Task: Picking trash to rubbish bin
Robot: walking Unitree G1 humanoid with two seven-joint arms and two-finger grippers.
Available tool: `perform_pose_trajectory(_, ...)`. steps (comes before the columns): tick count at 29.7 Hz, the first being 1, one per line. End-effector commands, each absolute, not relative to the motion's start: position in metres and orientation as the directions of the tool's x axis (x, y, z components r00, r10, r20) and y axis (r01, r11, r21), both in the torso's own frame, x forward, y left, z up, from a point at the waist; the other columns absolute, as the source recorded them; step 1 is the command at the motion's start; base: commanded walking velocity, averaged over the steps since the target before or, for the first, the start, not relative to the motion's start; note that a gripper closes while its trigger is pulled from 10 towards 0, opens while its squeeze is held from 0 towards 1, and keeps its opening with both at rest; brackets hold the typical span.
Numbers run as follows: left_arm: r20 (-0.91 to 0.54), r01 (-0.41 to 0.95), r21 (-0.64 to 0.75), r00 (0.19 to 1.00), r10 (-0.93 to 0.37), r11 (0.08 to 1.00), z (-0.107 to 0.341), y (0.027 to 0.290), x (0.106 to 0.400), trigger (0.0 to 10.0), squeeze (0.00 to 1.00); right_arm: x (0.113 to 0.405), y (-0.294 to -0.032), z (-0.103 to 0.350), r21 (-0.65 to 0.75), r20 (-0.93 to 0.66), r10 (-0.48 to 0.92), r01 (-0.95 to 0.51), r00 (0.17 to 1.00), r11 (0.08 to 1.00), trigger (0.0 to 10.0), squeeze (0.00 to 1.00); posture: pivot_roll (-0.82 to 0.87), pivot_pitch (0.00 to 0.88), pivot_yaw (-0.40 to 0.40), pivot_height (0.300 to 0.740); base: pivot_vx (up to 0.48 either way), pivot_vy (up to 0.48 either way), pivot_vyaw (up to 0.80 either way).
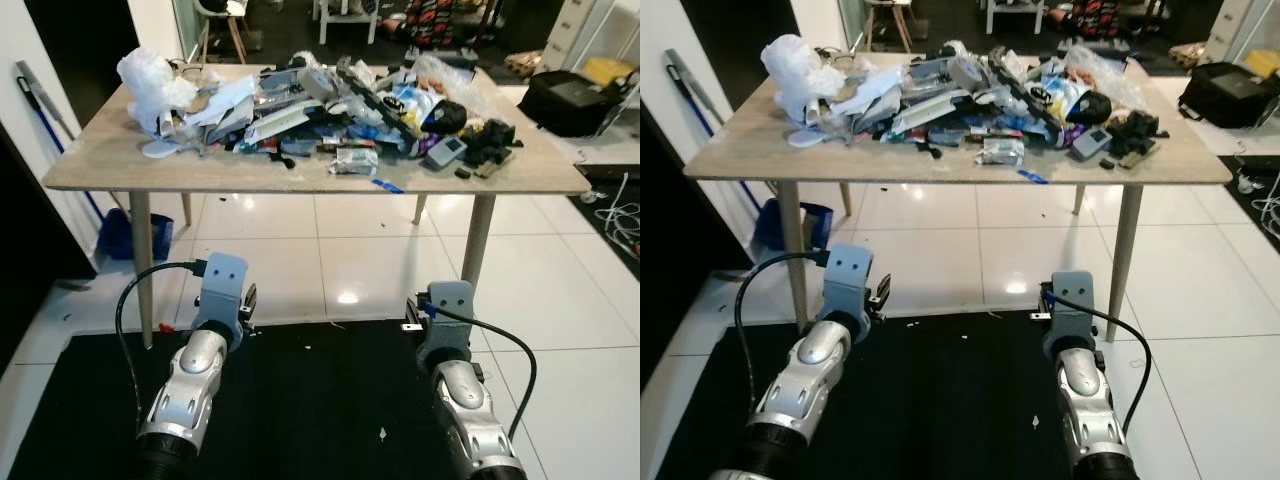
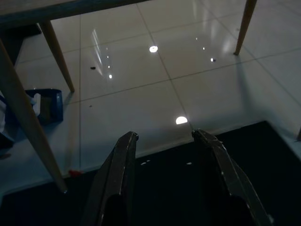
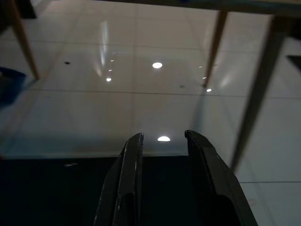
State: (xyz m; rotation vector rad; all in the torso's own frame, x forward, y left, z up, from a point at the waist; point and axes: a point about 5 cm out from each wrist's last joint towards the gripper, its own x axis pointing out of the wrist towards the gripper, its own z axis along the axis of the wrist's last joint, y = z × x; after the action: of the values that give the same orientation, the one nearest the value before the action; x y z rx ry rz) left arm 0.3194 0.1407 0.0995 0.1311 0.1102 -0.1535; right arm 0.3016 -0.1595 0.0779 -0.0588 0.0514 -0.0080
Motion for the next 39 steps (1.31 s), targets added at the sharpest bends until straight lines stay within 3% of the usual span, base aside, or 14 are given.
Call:
perform_pose_trajectory(1,-0.128,0.159,0.118,0.981,-0.144,0.980,0.099,0.141,0.320,10.0,0.00,0.301,-0.162,0.079,-0.059,-0.041,-0.015,0.013,0.999,0.998,10.0,0.00,-0.04,0.127,0.022,0.740,0.435,0.000,0.00)
perform_pose_trajectory(18,0.027,0.200,0.102,0.979,-0.204,0.975,0.147,0.128,0.334,10.0,0.00,0.319,-0.166,0.135,-0.114,0.160,-0.017,0.035,0.987,0.993,10.0,0.00,-0.05,0.129,0.024,0.740,0.439,0.000,0.00)
perform_pose_trajectory(39,0.041,0.239,0.096,0.969,-0.244,0.966,0.155,0.127,0.330,10.0,0.00,0.316,-0.161,0.139,-0.164,0.162,0.055,-0.028,0.985,0.986,10.0,0.00,-0.05,0.140,0.025,0.740,0.441,0.000,0.00)
